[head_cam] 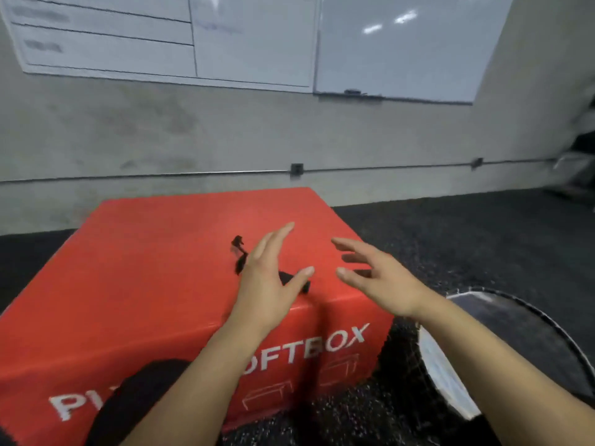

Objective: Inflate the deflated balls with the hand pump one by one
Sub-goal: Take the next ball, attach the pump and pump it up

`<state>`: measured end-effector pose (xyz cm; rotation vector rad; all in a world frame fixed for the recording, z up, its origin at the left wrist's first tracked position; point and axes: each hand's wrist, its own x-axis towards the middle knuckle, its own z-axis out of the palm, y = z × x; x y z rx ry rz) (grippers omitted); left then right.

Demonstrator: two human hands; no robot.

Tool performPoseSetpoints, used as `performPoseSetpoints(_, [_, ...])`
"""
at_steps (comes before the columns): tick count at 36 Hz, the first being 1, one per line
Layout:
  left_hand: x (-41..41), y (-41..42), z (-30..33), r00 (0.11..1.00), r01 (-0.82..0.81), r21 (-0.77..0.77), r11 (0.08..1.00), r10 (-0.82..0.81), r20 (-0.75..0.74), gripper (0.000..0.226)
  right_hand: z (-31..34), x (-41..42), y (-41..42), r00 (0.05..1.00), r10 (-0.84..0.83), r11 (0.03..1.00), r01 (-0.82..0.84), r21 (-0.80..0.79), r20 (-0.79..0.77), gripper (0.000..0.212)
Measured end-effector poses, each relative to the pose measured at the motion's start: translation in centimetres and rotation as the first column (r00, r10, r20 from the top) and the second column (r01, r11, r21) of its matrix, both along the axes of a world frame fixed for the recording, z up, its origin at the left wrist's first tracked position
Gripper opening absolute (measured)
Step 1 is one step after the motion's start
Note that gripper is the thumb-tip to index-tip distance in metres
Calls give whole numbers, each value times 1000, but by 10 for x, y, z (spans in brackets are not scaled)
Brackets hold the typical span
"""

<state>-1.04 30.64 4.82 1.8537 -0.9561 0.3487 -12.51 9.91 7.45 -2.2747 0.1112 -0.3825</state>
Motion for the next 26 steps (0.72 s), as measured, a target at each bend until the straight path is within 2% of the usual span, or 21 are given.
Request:
performPoseSetpoints(6, [-30,-96,-17,991,130,132,983,-131,-2,78,-46,-63,-82,987,-150,984,154,89,-50,58])
performPoseSetpoints(11, [-64,-183,-35,965,260,230,938,-258,-39,77,-66,-123,-154,950,-299,948,307,90,-91,58])
performPoseSetpoints(19, [-111,-311,-66,886,453,369,812,-455,-86,77,-131,-198,-257,819,-534,815,564,129,-210,60])
performPoseSetpoints(26, [-137,-395,-101,791,594,475,649,-580,-196,78,-215,-224,-314,715,-593,718,678,159,-372,60])
